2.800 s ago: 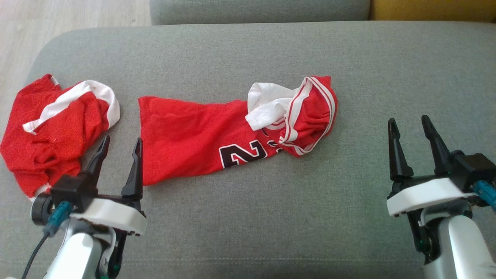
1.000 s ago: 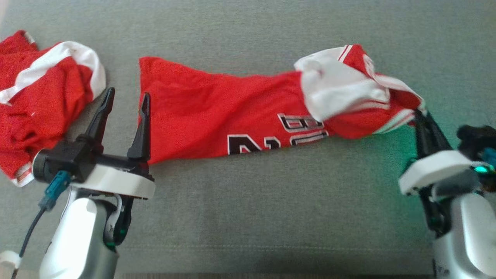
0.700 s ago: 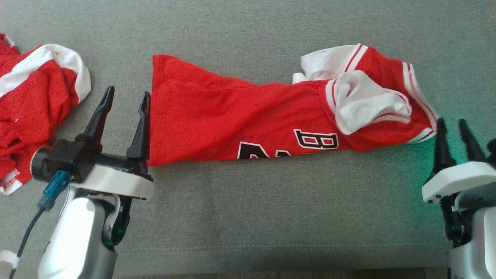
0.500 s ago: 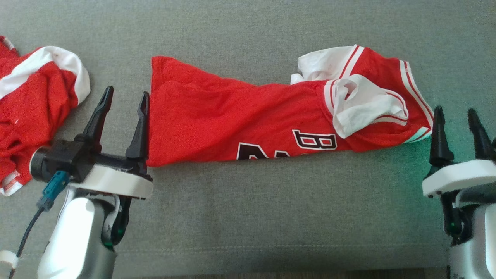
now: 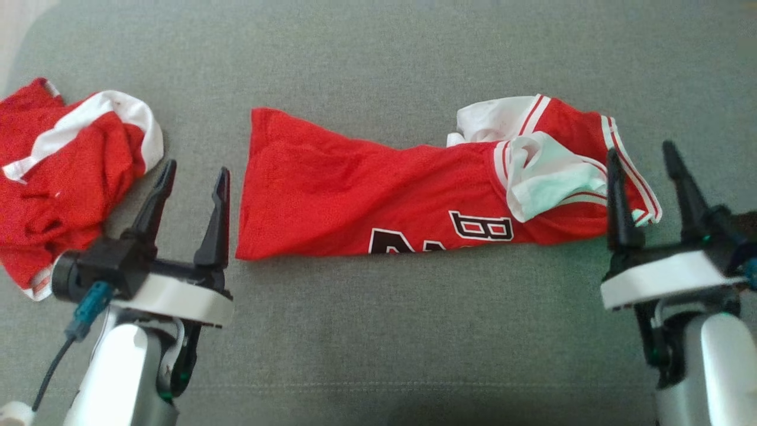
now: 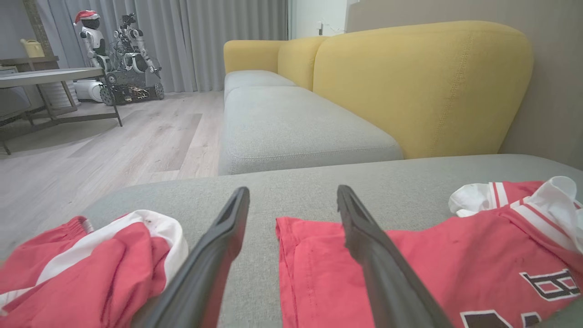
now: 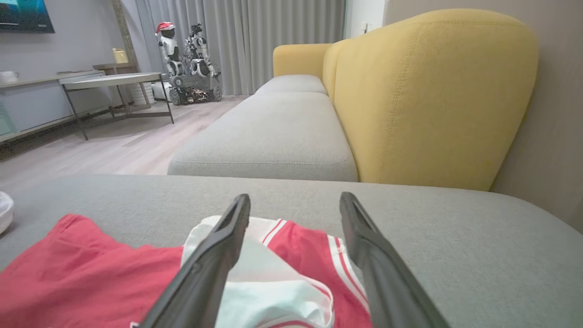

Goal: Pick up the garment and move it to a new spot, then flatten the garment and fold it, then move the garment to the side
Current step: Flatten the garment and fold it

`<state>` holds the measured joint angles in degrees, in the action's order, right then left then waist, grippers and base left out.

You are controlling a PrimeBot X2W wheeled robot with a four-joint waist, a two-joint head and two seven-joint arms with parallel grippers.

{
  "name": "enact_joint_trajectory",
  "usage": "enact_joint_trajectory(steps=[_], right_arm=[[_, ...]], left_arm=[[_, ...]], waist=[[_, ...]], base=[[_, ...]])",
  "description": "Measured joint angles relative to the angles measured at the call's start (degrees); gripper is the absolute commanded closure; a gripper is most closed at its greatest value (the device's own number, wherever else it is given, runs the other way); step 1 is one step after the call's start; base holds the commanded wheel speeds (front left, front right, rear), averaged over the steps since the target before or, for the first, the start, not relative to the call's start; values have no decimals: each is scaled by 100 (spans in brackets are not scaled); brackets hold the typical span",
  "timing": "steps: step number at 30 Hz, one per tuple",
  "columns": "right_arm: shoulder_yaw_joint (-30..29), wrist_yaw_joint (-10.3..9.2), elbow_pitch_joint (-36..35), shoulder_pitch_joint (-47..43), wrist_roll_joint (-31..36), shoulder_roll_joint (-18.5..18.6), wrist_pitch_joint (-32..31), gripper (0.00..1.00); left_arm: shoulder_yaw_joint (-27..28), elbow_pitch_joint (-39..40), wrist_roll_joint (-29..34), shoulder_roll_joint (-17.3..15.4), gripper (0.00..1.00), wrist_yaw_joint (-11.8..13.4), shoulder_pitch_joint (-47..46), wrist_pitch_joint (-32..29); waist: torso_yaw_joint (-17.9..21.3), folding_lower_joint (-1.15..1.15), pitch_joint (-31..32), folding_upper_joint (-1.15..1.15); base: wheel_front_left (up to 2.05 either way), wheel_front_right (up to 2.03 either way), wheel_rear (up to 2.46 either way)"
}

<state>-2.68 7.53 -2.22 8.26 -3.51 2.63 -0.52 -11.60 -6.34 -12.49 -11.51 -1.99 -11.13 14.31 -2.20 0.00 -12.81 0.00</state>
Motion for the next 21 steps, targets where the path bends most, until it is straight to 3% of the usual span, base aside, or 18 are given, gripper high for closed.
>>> enact_joint_trajectory(steps=[21], right_arm=[[166, 0, -88, -435, -18, 0, -160, 0]], left_arm=[[-77, -32, 22, -35, 0, 56, 177, -2]], waist=[[-65, 0, 258, 0]], base=[[0, 0, 0]])
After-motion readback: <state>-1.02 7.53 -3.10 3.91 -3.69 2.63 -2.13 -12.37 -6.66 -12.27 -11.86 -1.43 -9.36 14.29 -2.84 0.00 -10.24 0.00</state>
